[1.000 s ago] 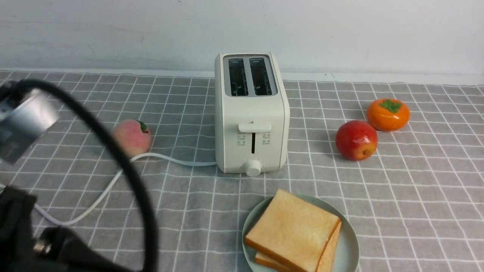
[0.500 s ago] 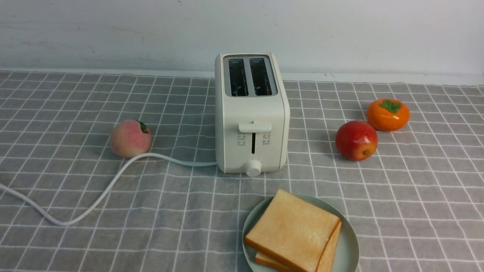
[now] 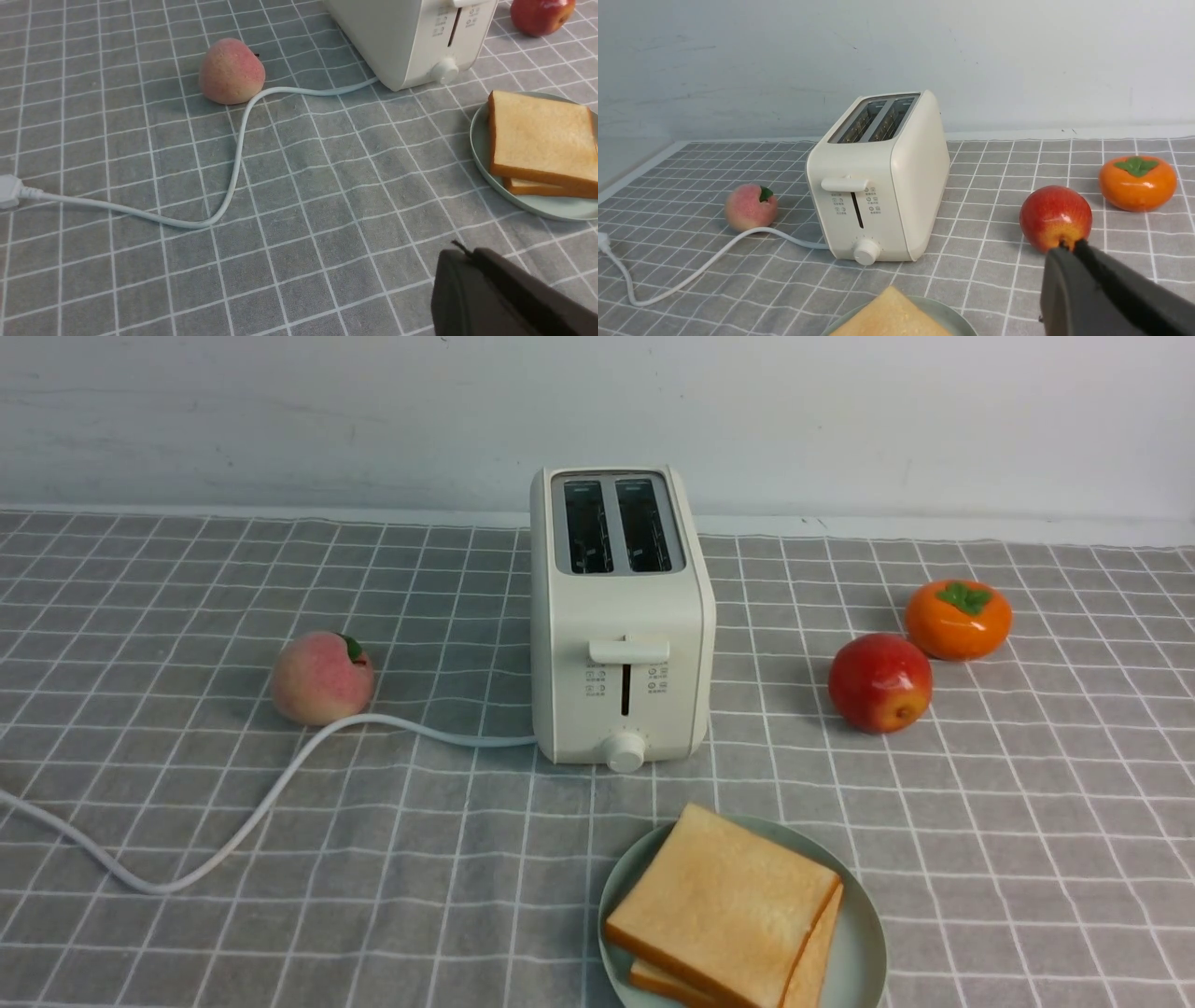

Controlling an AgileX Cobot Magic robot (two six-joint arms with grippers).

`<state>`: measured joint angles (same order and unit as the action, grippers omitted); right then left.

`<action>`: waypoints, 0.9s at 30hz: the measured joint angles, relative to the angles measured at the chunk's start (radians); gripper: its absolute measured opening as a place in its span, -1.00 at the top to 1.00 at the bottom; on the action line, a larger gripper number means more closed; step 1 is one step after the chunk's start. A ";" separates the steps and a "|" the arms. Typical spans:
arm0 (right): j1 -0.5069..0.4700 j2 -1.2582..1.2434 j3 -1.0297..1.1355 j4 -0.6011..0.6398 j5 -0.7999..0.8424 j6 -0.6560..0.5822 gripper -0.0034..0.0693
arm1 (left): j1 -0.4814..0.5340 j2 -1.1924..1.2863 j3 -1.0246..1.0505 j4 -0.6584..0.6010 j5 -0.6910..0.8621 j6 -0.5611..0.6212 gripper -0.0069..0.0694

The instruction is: Take toasted bread from bread machine on grey coffee table place on plate.

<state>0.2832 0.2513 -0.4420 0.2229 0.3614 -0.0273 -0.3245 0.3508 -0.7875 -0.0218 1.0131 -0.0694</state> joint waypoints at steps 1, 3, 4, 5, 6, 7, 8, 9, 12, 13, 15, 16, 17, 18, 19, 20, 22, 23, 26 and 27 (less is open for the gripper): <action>0.000 0.000 0.000 0.000 0.000 0.000 0.90 | 0.000 0.000 0.000 0.000 0.000 0.000 0.86; 0.000 0.000 0.000 0.000 0.000 0.000 0.90 | 0.000 0.000 0.000 0.000 0.000 0.000 0.86; 0.000 0.000 0.000 0.000 0.000 0.000 0.90 | 0.000 0.000 0.001 0.000 0.000 0.000 0.86; 0.000 0.000 0.000 0.000 0.000 0.000 0.90 | 0.000 0.000 0.001 0.000 0.000 0.000 0.86; 0.000 0.000 0.000 0.000 0.000 0.000 0.89 | 0.000 0.000 0.001 0.000 0.000 0.000 0.86; 0.000 0.000 0.000 0.000 0.000 0.000 0.89 | 0.000 -0.001 0.001 0.000 0.000 0.000 0.86; 0.000 0.000 0.000 0.000 0.000 0.000 0.89 | 0.009 -0.014 0.013 0.000 -0.010 0.000 0.86; 0.000 0.000 0.000 0.000 0.000 0.000 0.89 | 0.017 -0.026 0.020 0.000 -0.012 0.000 0.86; 0.000 0.000 0.000 0.000 0.000 0.000 0.88 | 0.057 -0.081 0.063 0.000 -0.019 0.000 0.86; 0.000 0.000 0.000 0.000 0.000 0.000 0.88 | 0.074 -0.104 0.082 0.003 -0.030 0.001 0.86; 0.000 0.000 0.000 0.000 0.000 0.000 0.87 | 0.106 -0.162 0.161 0.022 -0.079 0.003 0.85; 0.000 0.000 0.000 0.000 0.000 0.000 0.87 | 0.112 -0.186 0.201 0.039 -0.111 0.003 0.85; 0.000 0.000 0.000 0.000 0.000 0.000 0.87 | 0.113 -0.191 0.219 0.045 -0.119 0.003 0.85; 0.000 0.000 0.000 0.000 0.000 0.000 0.86 | 0.113 -0.213 0.255 0.055 -0.161 0.003 0.85; 0.000 0.000 0.000 0.000 0.000 0.000 0.86 | 0.114 -0.240 0.325 0.073 -0.234 0.003 0.85; 0.000 0.000 0.000 0.000 0.000 0.000 0.86 | 0.114 -0.244 0.345 0.079 -0.246 0.003 0.85; 0.000 0.000 0.000 0.000 0.000 0.000 0.85 | 0.114 -0.297 0.489 0.103 -0.418 0.003 0.85; 0.000 0.000 0.000 0.000 0.000 0.000 0.85 | 0.114 -0.297 0.500 0.104 -0.418 0.003 0.85; 0.000 0.000 0.000 0.000 0.000 0.000 0.83 | 0.115 -0.357 0.698 0.112 -0.631 -0.070 0.85; 0.000 0.000 0.000 0.000 0.001 0.000 0.83 | 0.115 -0.358 0.708 0.112 -0.638 -0.070 0.85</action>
<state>0.2832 0.2513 -0.4420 0.2229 0.3624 -0.0273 -0.2095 -0.0073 -0.0794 0.0906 0.3748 -0.1390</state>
